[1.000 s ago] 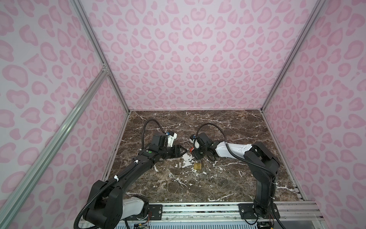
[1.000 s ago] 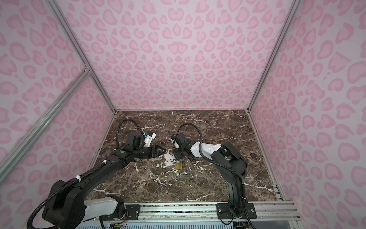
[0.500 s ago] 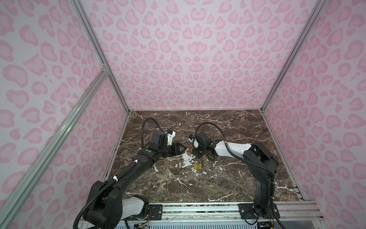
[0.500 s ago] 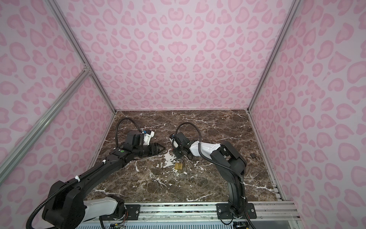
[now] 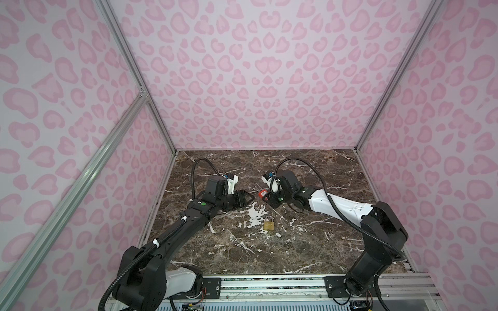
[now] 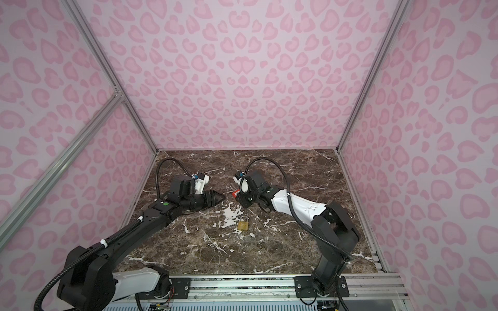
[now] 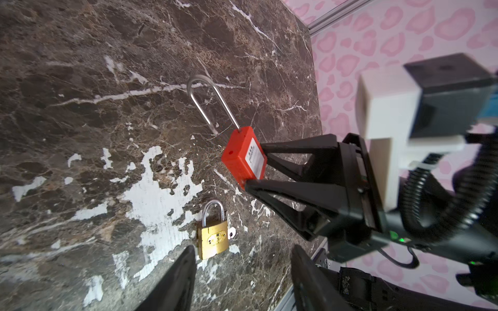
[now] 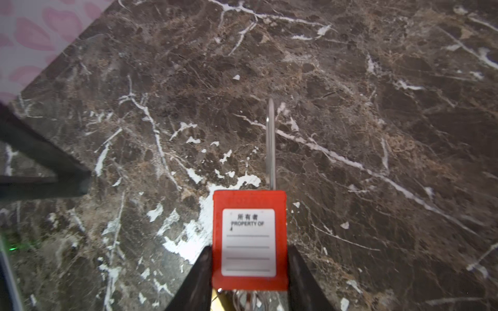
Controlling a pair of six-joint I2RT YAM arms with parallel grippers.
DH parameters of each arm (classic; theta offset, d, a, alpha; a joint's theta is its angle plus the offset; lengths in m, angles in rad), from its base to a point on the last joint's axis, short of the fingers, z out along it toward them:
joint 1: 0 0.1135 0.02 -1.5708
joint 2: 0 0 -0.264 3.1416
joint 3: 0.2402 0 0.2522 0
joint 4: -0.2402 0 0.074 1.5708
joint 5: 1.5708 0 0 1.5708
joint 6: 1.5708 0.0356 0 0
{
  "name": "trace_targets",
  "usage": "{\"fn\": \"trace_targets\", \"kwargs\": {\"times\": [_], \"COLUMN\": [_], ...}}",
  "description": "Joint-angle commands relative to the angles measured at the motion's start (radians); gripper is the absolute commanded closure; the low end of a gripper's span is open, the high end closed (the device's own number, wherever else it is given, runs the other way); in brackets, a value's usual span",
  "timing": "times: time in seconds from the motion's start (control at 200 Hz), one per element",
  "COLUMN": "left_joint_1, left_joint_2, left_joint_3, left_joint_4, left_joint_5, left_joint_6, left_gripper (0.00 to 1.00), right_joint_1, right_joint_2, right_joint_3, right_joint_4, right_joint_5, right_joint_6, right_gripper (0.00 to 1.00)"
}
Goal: Lock with the key
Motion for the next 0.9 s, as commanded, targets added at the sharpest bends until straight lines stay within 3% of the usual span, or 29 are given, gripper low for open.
{"fn": "trace_targets", "kwargs": {"times": [0.0, 0.285, 0.71, 0.895], "left_joint_1": [-0.006, -0.023, -0.033, -0.042], "left_joint_2": [0.016, 0.055, 0.045, 0.067], "left_joint_3": [0.013, 0.022, 0.013, 0.018], "left_joint_4": [0.057, 0.100, 0.130, 0.149], "left_joint_5": [0.015, 0.027, 0.024, 0.038], "left_joint_6": [-0.028, -0.048, -0.067, -0.075], "left_gripper": [0.39, 0.38, 0.39, 0.48], "right_joint_1": [0.003, 0.030, 0.035, 0.055], "right_joint_2": [-0.040, -0.136, -0.129, -0.137], "right_joint_3": [-0.022, -0.048, -0.057, -0.072], "right_joint_4": [0.000, 0.007, 0.006, 0.044], "right_joint_5": [-0.065, -0.126, -0.139, -0.140], "right_joint_6": [0.017, 0.037, 0.043, 0.038], "right_gripper": [0.63, 0.63, 0.64, 0.64]}}
